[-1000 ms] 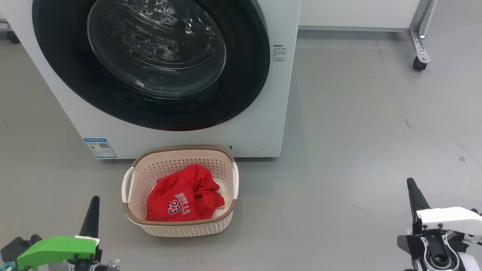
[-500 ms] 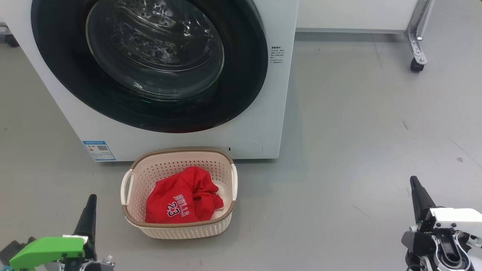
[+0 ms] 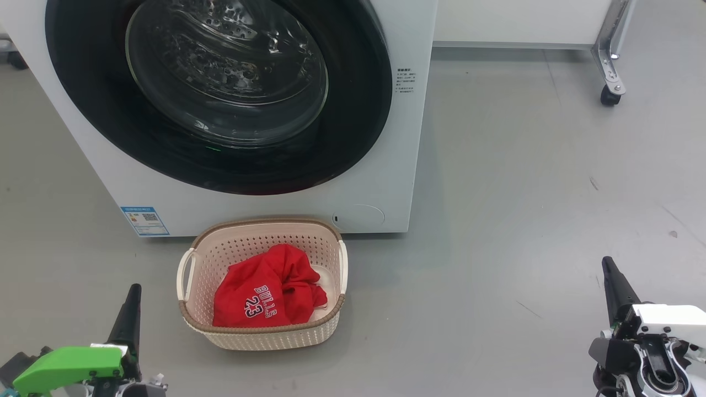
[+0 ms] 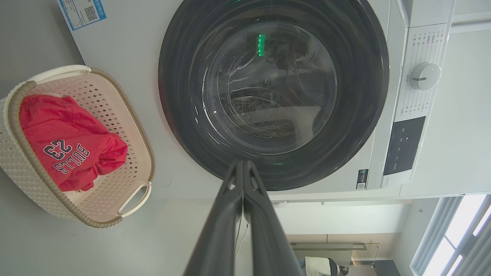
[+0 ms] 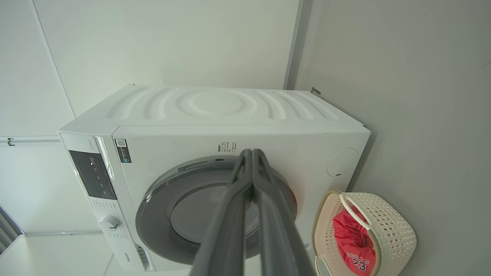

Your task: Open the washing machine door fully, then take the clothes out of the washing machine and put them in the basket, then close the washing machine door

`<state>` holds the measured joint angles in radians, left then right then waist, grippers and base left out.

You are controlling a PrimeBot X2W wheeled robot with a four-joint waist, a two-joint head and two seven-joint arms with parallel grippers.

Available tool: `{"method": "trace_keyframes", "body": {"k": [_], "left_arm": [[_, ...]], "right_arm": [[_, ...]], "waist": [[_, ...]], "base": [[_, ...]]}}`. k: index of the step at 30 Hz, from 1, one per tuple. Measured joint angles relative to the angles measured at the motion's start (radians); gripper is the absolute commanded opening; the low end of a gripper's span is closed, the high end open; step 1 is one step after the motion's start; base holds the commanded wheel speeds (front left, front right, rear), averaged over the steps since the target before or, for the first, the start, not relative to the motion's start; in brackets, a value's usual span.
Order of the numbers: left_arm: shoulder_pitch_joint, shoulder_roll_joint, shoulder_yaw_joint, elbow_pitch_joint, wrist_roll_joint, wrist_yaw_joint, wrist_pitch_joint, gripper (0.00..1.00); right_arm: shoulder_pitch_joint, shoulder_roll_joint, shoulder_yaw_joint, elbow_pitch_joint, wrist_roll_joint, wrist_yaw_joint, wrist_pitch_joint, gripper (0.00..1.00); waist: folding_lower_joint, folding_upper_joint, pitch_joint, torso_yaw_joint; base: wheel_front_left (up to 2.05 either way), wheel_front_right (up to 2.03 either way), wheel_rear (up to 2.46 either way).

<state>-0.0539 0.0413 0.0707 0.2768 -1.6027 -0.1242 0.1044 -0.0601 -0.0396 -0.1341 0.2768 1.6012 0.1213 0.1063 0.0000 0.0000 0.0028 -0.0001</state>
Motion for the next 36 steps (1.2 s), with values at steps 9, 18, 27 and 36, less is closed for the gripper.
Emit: {"method": "trace_keyframes", "body": {"k": [9, 18, 27, 36], "left_arm": [[-0.001, 0.000, 0.000, 0.000, 0.000, 0.000, 0.000, 0.00], [-0.002, 0.000, 0.001, 0.000, 0.000, 0.000, 0.000, 0.00], [-0.002, 0.000, 0.001, 0.000, 0.000, 0.000, 0.000, 0.00], [-0.002, 0.000, 0.001, 0.000, 0.000, 0.000, 0.000, 0.00]], "right_arm": [[0.000, 0.000, 0.000, 0.000, 0.000, 0.000, 0.000, 0.00], [0.000, 0.000, 0.000, 0.000, 0.000, 0.000, 0.000, 0.00], [0.000, 0.000, 0.000, 0.000, 0.000, 0.000, 0.000, 0.00], [0.000, 0.000, 0.000, 0.000, 0.000, 0.000, 0.000, 0.00]], "waist": [[0.0000, 0.0000, 0.000, 0.000], [0.0000, 0.0000, 0.000, 0.000], [0.0000, 0.0000, 0.000, 0.000], [0.0000, 0.0000, 0.000, 0.000]], "base": [[0.00, 0.00, 0.00], [0.00, 0.00, 0.00], [0.00, 0.00, 0.00], [0.00, 0.00, 0.00]]}}
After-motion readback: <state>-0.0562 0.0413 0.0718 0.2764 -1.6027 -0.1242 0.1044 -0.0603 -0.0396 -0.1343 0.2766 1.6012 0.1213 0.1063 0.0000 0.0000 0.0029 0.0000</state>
